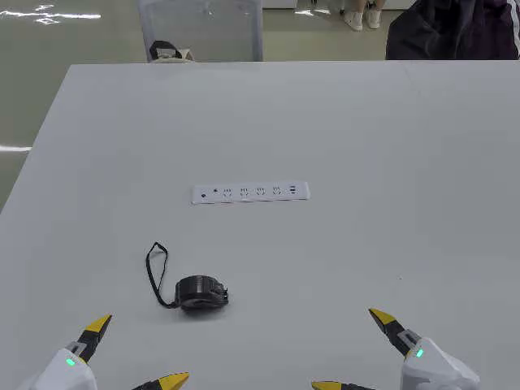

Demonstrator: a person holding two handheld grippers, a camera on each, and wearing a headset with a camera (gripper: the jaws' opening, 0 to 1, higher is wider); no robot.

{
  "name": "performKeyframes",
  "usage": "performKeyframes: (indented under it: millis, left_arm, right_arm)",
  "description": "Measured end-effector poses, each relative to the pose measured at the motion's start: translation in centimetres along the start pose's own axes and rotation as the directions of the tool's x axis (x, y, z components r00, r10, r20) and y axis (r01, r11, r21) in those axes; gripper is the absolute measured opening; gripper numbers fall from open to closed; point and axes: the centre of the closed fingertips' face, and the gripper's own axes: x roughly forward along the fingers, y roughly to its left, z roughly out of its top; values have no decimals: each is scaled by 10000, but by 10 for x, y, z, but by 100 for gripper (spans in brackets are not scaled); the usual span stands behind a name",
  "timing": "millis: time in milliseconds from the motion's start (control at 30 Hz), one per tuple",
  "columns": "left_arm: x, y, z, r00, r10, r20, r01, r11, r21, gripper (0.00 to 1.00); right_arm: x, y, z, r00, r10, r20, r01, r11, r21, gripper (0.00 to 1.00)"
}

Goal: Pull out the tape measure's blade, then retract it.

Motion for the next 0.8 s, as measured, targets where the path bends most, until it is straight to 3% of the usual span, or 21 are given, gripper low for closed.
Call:
performKeyframes:
  millis: [567, 800]
  left_arm:
    - [2, -1, -1, 9998, -99, -147, 102, 9998, 196, 99]
    - [8, 2, -5, 9994, -256, -247, 264, 9991, 339, 97]
  right_arm:
    - [-2, 0, -2, 9999, 30, -102, -31, 10000, -95, 96]
    - [1, 1, -2, 9993, 355, -118, -359, 9988, -336, 93]
